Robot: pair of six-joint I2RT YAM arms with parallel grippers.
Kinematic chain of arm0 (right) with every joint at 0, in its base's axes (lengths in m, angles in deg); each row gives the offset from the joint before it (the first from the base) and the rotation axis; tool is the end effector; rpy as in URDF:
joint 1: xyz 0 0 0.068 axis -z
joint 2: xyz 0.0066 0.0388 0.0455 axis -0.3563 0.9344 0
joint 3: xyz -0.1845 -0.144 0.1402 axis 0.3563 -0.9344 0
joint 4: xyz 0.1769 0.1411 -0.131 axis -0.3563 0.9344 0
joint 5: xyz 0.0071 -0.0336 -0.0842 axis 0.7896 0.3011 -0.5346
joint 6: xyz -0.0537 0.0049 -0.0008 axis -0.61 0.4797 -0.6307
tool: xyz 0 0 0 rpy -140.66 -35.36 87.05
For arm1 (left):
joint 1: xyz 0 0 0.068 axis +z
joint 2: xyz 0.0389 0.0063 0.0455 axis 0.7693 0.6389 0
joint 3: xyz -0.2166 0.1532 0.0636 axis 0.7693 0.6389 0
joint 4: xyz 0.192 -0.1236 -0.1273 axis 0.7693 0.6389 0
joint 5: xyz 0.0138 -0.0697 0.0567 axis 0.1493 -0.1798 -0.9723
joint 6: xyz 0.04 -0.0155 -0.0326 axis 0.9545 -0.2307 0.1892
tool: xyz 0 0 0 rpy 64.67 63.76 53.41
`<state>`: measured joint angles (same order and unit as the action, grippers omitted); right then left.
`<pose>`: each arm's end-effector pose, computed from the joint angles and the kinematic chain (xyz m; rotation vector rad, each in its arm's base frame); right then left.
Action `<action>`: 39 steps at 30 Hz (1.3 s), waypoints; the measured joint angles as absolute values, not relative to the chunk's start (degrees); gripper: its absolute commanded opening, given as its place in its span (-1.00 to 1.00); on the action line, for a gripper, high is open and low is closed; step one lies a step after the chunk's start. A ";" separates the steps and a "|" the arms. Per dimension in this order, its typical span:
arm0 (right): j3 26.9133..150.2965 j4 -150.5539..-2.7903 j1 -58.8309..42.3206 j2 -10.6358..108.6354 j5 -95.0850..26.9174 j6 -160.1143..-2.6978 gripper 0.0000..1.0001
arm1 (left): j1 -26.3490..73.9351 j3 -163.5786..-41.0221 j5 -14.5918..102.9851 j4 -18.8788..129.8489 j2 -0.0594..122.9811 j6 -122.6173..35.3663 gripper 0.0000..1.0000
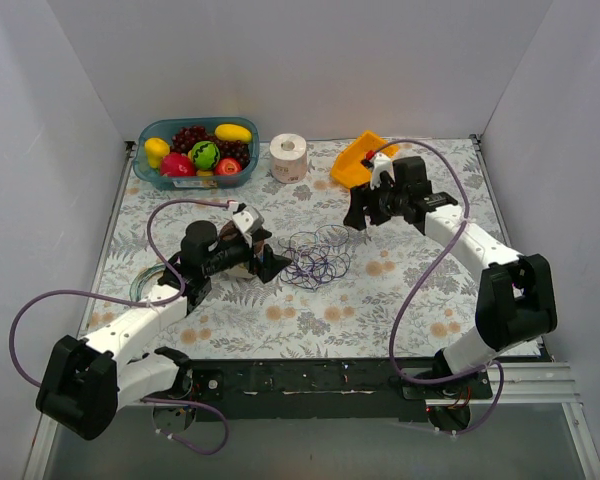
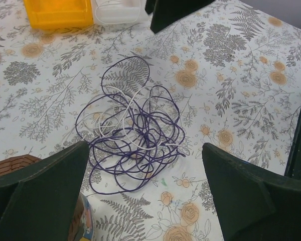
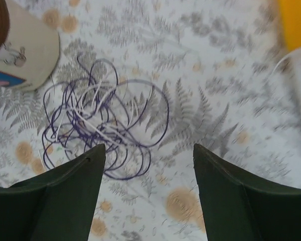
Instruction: Untangle the cables
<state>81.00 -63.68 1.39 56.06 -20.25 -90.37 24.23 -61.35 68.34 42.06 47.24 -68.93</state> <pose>0.3268 0.1294 0.2900 -0.6200 2.0785 0.5785 0.2033 -0.1207 0.2486 0.2510 1.9645 -1.2607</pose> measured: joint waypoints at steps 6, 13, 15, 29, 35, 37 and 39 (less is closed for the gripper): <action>72.56 -64.14 1.74 59.23 -18.61 -80.41 0.55 | 21.82 -60.74 68.82 39.52 49.12 -68.89 0.90; 72.39 -71.44 1.78 66.11 -15.62 -72.19 0.14 | 21.08 -59.78 69.04 38.26 49.34 -68.89 0.91; 72.85 -72.05 1.78 68.82 -15.20 -70.90 -0.02 | 21.08 -59.32 69.02 38.26 49.23 -68.91 0.91; 76.61 -71.01 0.60 67.58 -14.59 -73.13 -0.97 | 21.08 -56.72 68.54 36.90 47.44 -69.54 0.91; 83.71 -67.53 -6.66 57.59 -16.12 -81.67 -0.97 | 21.08 -56.70 68.27 36.16 47.35 -69.54 0.92; 86.29 -67.05 -9.08 54.07 -15.81 -84.25 -0.97 | 21.08 -56.63 68.25 36.05 47.33 -69.52 0.92; 89.33 -67.03 -10.90 50.51 -15.57 -86.48 -0.97 | 21.08 -56.28 68.19 35.96 47.18 -69.45 0.92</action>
<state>89.33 -67.03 -10.90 50.51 -15.57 -86.48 21.08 -56.28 68.19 35.96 47.18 -69.45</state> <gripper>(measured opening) 0.031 0.959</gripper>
